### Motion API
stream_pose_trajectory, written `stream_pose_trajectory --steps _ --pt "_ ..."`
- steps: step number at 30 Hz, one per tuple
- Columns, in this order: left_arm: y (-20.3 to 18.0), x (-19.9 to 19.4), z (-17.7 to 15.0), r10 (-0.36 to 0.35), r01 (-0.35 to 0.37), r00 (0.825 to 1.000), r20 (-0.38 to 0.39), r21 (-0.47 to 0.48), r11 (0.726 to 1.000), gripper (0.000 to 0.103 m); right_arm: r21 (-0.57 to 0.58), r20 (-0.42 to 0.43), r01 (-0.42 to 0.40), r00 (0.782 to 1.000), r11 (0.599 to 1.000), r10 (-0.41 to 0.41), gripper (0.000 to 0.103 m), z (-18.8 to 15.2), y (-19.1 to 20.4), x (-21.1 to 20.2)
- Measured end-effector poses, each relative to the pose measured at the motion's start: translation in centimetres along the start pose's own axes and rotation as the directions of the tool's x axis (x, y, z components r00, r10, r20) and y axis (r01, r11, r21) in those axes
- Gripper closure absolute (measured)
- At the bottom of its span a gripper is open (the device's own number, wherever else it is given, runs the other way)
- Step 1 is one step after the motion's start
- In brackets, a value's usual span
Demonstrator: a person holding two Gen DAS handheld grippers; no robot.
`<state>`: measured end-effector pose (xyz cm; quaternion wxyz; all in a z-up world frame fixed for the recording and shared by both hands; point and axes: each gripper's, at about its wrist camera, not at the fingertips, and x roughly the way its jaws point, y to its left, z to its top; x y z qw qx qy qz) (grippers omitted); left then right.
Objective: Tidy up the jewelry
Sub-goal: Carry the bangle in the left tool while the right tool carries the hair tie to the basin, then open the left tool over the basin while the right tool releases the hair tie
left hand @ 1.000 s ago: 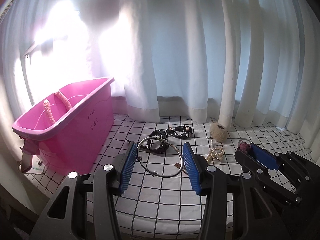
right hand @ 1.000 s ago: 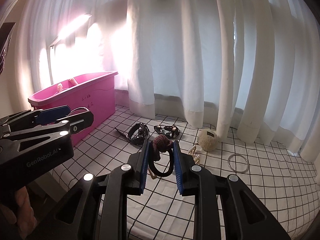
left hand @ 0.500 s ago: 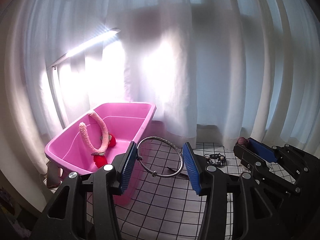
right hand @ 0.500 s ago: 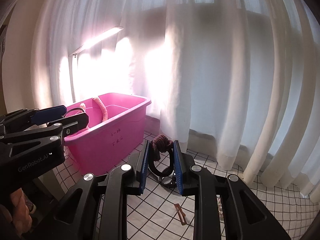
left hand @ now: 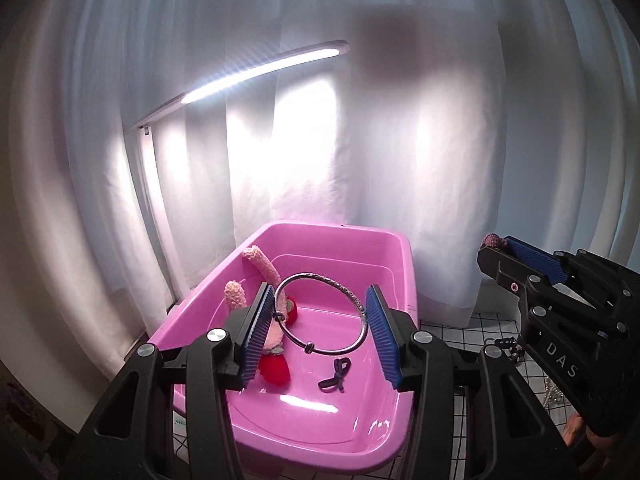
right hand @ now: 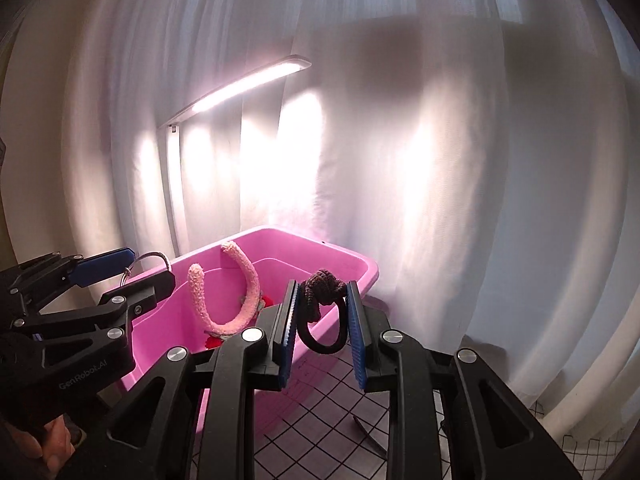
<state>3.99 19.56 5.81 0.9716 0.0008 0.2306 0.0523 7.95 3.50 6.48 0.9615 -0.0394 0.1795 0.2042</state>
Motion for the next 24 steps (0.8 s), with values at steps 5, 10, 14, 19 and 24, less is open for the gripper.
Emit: stream_pose_trajectory --steps 5,10,14,19,24 --pt "2.8 2.5 0.3 0.036 -0.038 0.999 -0.039 -0.041 0.998 0.057 -0.01 -0.054 -0.056 0.997 0.998 0.055 0.08 1.1 1.5 4.1" --pt "4.0 4.4 0.3 0.068 -0.073 0.995 -0.066 -0.071 0.995 0.057 -0.015 -0.108 -0.11 0.988 0.994 0.107 0.08 2.4 1.7 7.6" --pt "4.5 6.3 0.5 0.084 -0.093 0.991 -0.101 -0.09 0.992 0.056 -0.014 -0.168 -0.141 0.976 0.99 0.137 0.08 3.0 1.5 10.6" --pt "5.8 8.9 0.3 0.081 -0.11 0.978 -0.194 -0.14 0.984 0.056 0.007 -0.256 -0.169 0.952 0.986 0.166 0.08 3.6 1.3 13.5" --pt "7.1 11.0 -0.2 0.07 -0.13 0.953 -0.296 -0.19 0.973 0.056 0.037 -0.41 -0.191 0.892 0.981 0.189 0.08 3.6 1.5 17.2"
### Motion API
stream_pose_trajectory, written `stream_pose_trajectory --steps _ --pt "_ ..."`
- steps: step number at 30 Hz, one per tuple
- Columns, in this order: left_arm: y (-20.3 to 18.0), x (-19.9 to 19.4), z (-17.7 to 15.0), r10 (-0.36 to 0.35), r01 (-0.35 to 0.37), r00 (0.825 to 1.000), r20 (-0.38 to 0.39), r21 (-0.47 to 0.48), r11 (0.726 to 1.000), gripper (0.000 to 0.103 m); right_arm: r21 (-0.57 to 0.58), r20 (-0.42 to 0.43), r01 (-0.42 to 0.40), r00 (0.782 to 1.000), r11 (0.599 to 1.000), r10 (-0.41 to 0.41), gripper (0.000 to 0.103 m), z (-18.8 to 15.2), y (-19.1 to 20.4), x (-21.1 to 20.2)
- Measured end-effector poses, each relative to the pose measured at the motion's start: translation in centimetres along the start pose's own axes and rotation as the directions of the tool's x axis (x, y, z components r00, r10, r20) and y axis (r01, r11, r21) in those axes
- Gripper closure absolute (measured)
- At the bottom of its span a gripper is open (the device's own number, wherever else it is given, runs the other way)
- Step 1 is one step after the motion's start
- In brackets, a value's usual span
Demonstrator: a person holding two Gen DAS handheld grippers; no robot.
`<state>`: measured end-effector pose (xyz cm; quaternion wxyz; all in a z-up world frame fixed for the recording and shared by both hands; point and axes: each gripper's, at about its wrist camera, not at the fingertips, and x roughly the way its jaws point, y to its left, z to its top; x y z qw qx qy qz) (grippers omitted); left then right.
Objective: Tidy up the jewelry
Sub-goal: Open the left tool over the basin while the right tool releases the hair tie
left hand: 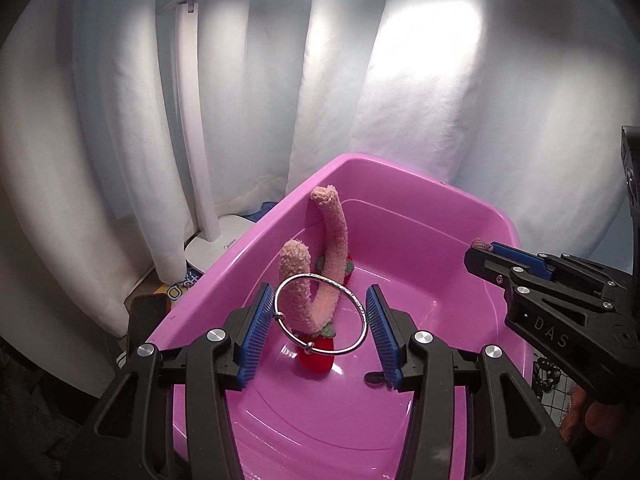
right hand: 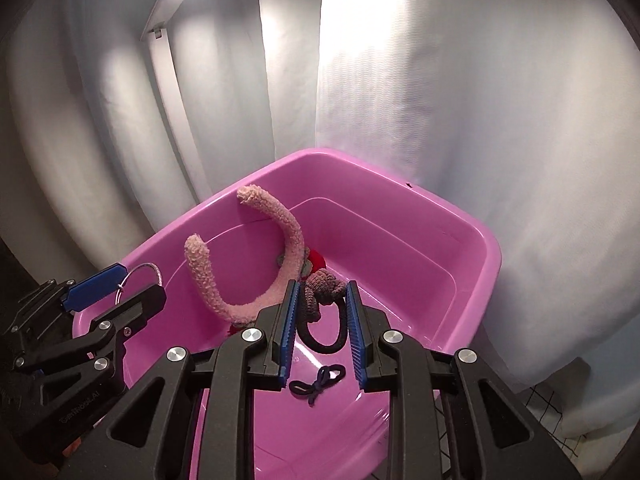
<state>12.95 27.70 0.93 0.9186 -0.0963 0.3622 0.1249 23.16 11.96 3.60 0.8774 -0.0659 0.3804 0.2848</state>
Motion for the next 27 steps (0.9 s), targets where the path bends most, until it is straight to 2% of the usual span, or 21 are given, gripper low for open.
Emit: stream_pose_trajectory --steps 4,6,8,9,10,11,12,14,27 --pt "0.5 1.3 0.0 0.003 -0.004 0.998 -0.07 -0.023 1.0 0.056 0.005 -0.105 -0.004 0.994 1.0 0.004 0.08 0.4 -0.1 2.2" --pt "0.5 1.7 0.0 0.008 -0.01 0.996 -0.09 -0.025 1.0 0.056 0.014 -0.131 0.0 0.991 1.0 0.002 0.08 0.5 -0.3 3.0" --pt "0.6 1.9 -0.1 0.016 -0.018 0.995 -0.101 -0.022 1.0 0.056 0.024 -0.139 0.002 0.99 1.0 0.001 0.075 0.6 -0.6 3.4" --pt "0.6 2.0 -0.1 0.018 -0.021 0.994 -0.105 -0.021 1.0 0.055 0.027 -0.144 0.007 0.99 1.0 -0.003 0.069 0.6 -0.7 3.5" --pt "0.6 2.0 -0.1 0.02 -0.022 0.994 -0.107 -0.021 1.0 0.055 0.032 -0.148 0.01 0.989 0.999 -0.005 0.055 0.7 -0.8 3.7" --pt "0.6 2.0 -0.1 0.024 -0.026 0.994 -0.108 -0.021 0.999 0.05 0.038 -0.149 0.01 0.989 0.999 -0.004 0.047 0.8 -0.9 3.7" --pt "0.6 1.9 -0.1 0.031 -0.033 0.994 -0.106 -0.019 0.999 0.034 0.043 -0.146 0.01 0.989 0.999 -0.004 0.041 0.9 -1.1 3.8" --pt "0.8 1.5 0.0 0.041 -0.043 0.995 -0.092 -0.024 0.999 0.016 0.045 -0.139 0.023 0.99 0.999 -0.017 0.04 1.0 -1.1 3.8" --pt "1.3 0.7 0.2 0.068 -0.071 0.994 -0.089 -0.03 0.997 0.016 0.054 -0.123 0.025 0.992 0.998 -0.018 0.04 1.5 -1.2 3.7"
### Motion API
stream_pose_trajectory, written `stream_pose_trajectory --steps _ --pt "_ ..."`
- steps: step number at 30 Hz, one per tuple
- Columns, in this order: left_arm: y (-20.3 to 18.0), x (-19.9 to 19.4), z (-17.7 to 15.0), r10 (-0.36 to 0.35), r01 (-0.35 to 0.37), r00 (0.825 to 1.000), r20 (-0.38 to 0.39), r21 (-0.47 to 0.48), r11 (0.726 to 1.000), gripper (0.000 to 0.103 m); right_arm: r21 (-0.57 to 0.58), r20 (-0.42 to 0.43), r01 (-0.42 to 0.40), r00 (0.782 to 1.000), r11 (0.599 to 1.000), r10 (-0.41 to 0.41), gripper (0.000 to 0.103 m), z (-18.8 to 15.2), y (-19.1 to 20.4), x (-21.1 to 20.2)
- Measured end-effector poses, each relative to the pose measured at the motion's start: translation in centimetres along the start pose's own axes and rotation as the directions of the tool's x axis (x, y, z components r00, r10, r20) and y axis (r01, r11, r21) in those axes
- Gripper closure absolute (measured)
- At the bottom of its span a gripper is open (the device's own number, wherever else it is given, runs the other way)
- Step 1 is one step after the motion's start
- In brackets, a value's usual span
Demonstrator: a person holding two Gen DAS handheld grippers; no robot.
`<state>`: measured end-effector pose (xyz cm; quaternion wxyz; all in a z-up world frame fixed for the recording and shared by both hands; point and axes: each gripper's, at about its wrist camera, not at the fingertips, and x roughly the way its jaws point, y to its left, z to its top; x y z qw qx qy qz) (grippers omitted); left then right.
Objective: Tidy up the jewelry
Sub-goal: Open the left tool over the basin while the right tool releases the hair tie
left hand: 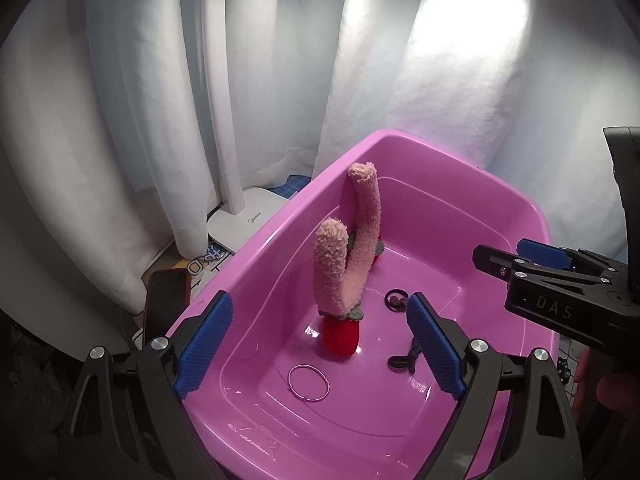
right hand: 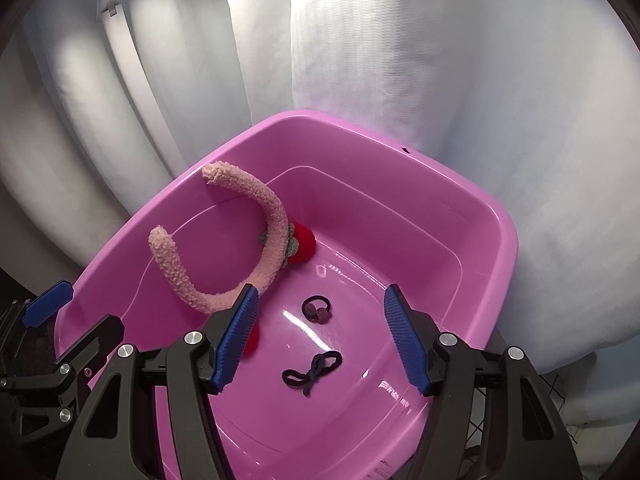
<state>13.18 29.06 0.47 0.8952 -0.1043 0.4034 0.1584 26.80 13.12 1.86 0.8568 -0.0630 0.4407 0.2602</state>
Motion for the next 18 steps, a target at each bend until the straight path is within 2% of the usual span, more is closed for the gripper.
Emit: stream_pose_trajectory --steps 18 --pt "-0.7 -1.4 -0.5 -0.001 0.0 1.0 0.015 0.028 1.0 0.016 0.016 0.022 -0.004 1.0 1.0 0.004 0.04 -0.6 -0.3 -1.5"
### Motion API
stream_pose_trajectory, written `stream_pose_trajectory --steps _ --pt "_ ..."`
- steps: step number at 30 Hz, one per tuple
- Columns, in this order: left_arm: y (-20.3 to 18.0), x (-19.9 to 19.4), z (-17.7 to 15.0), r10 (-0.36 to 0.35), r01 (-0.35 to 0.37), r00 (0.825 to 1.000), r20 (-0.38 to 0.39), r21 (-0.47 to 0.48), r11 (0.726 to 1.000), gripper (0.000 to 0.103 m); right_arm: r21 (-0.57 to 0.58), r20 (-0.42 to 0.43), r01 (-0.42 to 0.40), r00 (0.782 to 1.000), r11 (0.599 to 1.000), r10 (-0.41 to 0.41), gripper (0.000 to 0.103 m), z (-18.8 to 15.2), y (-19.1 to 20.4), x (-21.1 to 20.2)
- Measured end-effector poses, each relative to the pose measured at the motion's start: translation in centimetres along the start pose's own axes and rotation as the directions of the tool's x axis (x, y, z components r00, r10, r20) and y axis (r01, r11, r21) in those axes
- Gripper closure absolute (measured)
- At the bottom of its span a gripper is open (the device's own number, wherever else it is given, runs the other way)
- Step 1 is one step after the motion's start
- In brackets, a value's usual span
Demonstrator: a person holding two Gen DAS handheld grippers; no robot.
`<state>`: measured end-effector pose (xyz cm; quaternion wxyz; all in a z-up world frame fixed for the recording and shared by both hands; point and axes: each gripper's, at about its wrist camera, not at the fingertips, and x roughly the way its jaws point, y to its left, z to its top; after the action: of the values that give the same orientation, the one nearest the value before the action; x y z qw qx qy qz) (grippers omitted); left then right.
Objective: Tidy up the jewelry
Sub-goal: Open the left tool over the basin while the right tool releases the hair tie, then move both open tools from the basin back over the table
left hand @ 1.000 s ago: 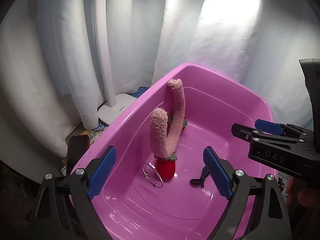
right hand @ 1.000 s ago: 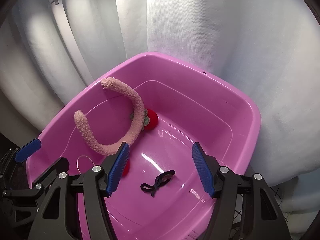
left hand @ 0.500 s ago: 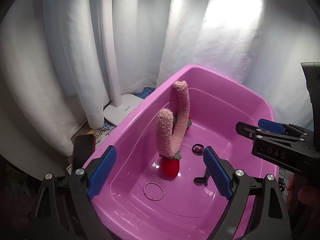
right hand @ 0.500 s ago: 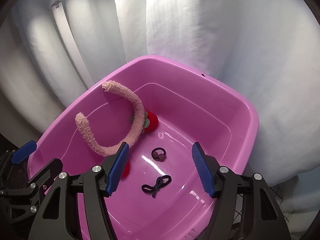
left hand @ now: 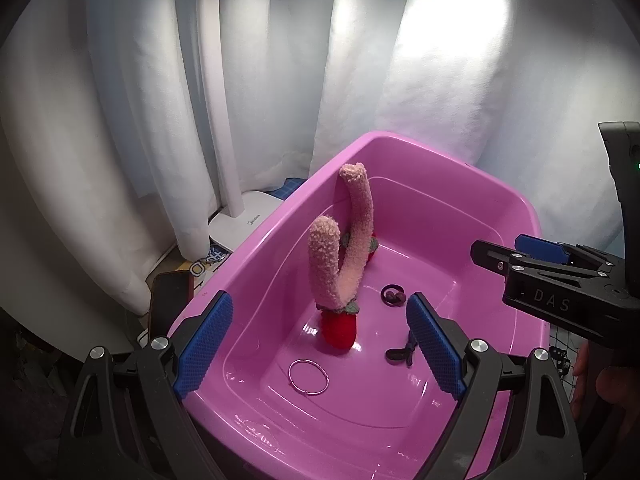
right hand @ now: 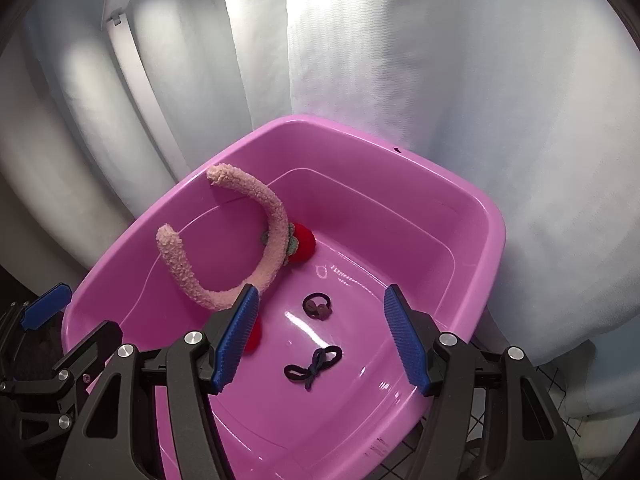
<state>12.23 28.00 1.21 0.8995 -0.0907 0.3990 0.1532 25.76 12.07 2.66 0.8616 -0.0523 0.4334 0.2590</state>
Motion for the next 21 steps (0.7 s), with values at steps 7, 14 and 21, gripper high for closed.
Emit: stream_pose_trajectory --steps 7,14,21 --pt "-0.2 -0.8 -0.3 -0.006 0.006 1.0 0.009 0.008 1.0 0.016 0.018 0.013 -0.005 1.0 1.0 0.005 0.04 -0.5 -0.5 -0.8" --pt "-0.5 -2.5 -1.1 -0.019 0.018 0.999 0.038 0.021 1.0 0.016 0.075 0.049 -0.047 0.998 0.996 0.044 0.04 -2.2 -0.9 -2.2" --pt "-2.3 -5.5 -2.7 -0.093 0.084 0.991 0.095 0.1 0.991 0.016 0.135 0.138 -0.051 0.99 0.99 0.032 0.039 -5.2 -1.7 -5.5"
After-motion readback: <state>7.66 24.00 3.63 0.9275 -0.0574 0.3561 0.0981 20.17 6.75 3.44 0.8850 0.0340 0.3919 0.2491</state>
